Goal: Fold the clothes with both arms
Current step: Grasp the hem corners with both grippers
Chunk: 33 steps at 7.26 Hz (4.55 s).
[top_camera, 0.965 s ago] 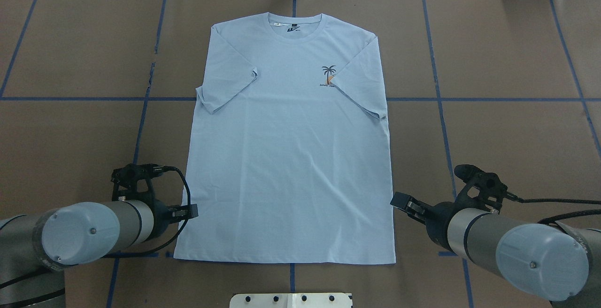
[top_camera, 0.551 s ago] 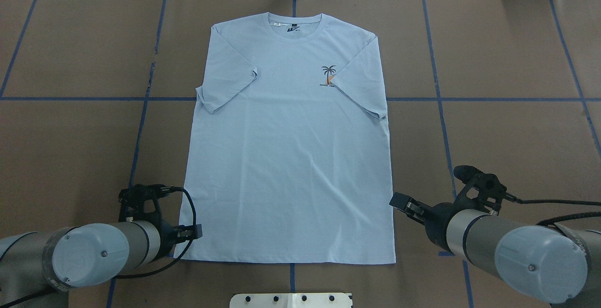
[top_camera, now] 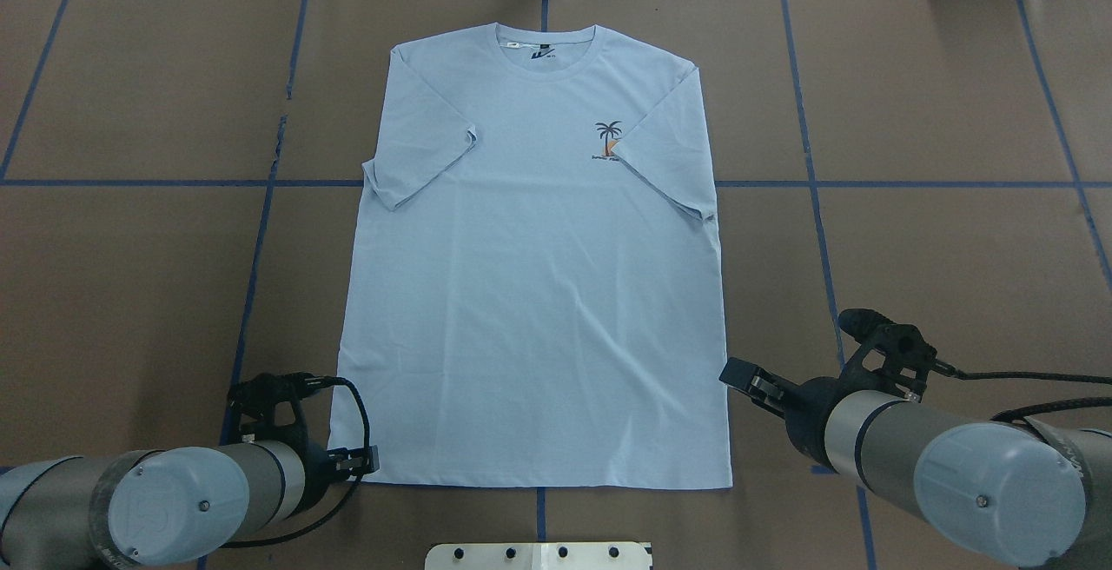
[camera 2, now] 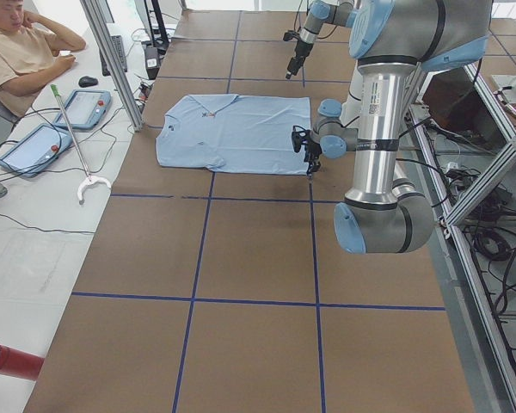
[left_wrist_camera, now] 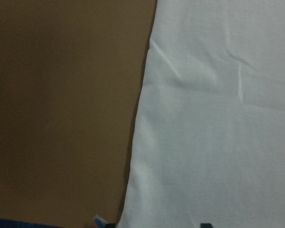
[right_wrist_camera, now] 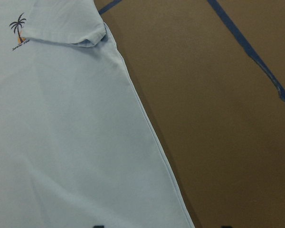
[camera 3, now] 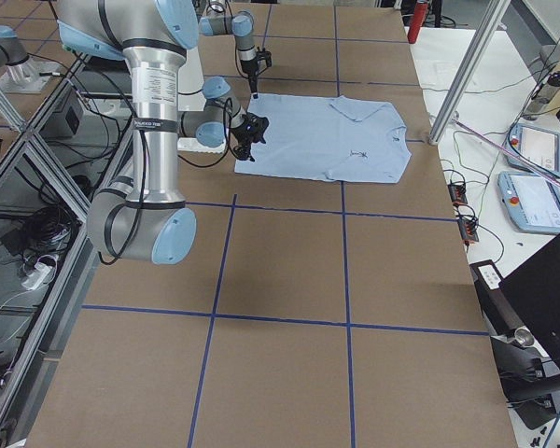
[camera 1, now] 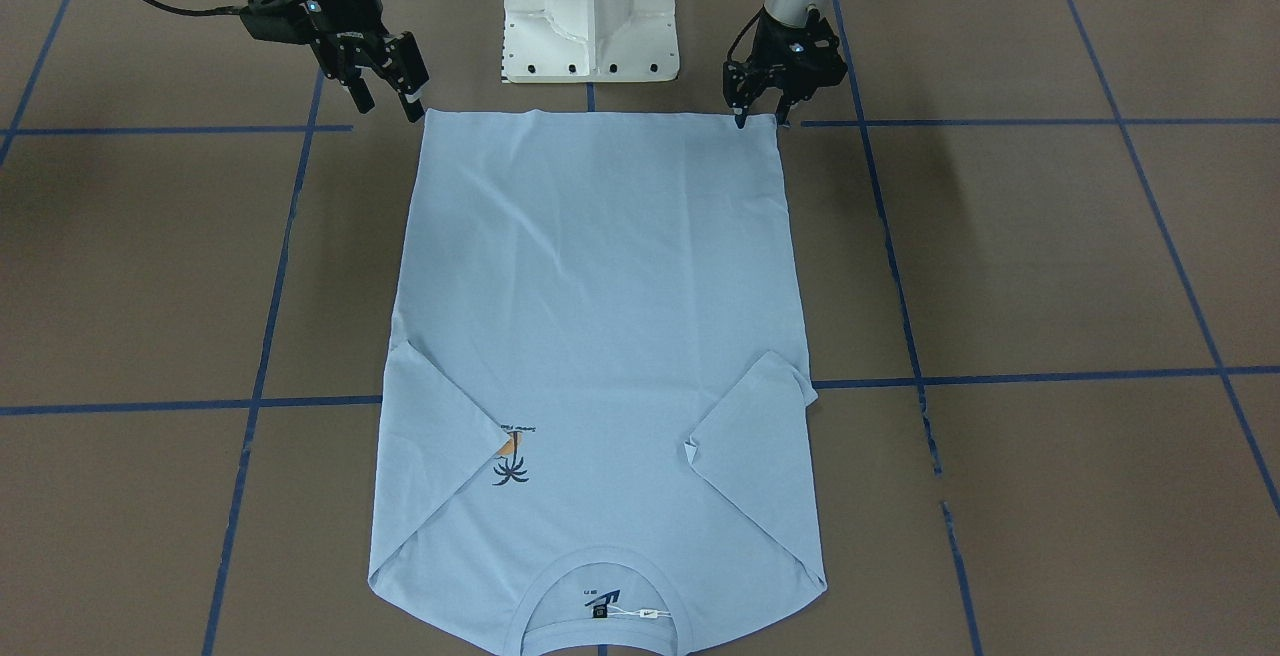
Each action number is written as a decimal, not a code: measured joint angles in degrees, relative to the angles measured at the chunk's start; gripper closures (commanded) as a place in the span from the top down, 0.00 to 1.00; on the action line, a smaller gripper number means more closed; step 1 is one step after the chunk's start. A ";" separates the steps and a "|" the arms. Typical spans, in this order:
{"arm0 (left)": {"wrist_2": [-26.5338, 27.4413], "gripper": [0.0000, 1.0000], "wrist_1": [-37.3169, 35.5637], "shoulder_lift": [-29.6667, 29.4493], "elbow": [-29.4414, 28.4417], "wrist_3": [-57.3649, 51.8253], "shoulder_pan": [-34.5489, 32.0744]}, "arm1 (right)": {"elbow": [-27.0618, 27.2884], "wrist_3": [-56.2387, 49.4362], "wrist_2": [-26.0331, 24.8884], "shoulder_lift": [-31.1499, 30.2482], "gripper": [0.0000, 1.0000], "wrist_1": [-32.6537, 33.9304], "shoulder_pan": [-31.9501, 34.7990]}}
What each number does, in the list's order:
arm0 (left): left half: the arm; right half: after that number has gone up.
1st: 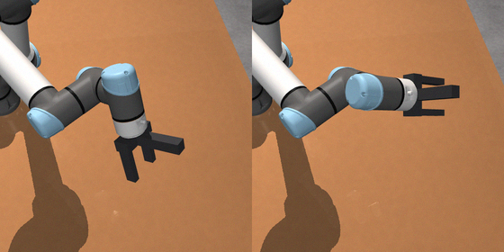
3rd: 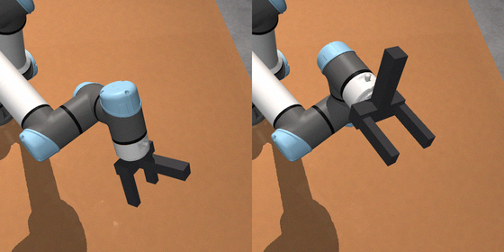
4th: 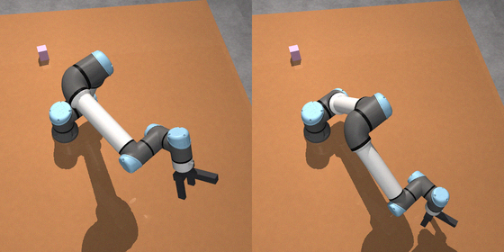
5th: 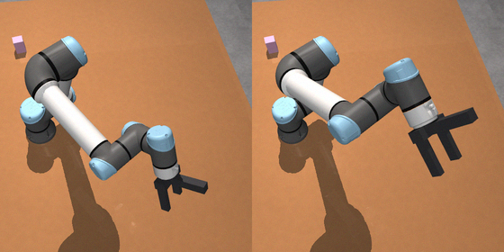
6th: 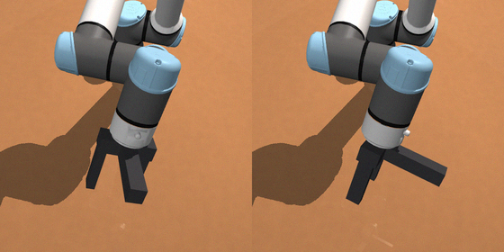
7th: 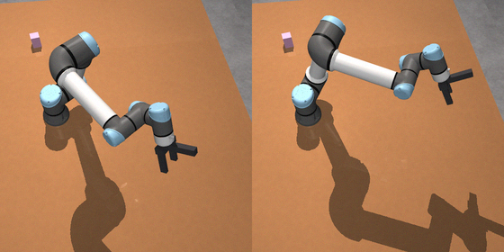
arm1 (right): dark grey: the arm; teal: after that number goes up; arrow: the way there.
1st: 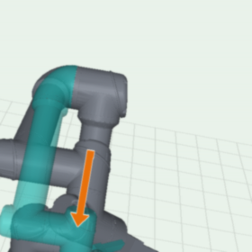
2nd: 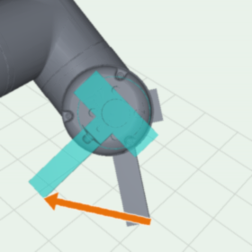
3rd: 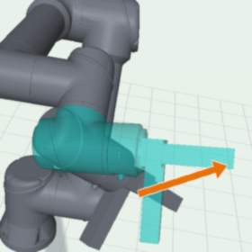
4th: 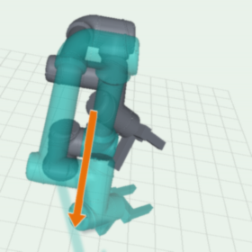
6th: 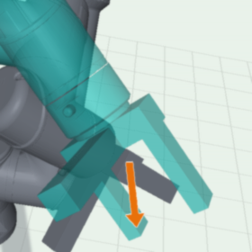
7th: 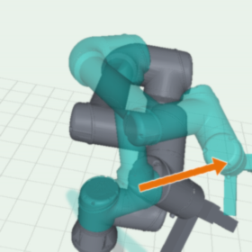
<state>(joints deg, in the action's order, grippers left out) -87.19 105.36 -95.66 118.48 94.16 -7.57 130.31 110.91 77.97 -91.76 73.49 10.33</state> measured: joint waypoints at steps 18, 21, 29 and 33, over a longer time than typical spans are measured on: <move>-0.22 0.00 -0.77 -0.55 4.38 0.01 0.06 | -6.22 10.74 -7.15 9.99 0.62 12.95 -7.93; -0.39 0.00 -0.77 -0.63 5.38 0.06 0.07 | -9.32 12.24 -7.42 10.08 0.62 13.92 -9.24; -0.41 0.00 -0.63 -0.58 5.37 0.06 0.10 | -9.31 12.31 -7.41 9.85 0.57 16.68 -12.32; -0.52 0.00 -0.54 -0.63 5.53 0.06 0.09 | -9.84 12.37 -7.56 9.77 0.02 16.69 -12.52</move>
<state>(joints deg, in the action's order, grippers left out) -87.71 104.82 -96.29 124.01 94.22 -7.47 120.47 123.28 70.41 -82.00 90.18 -2.19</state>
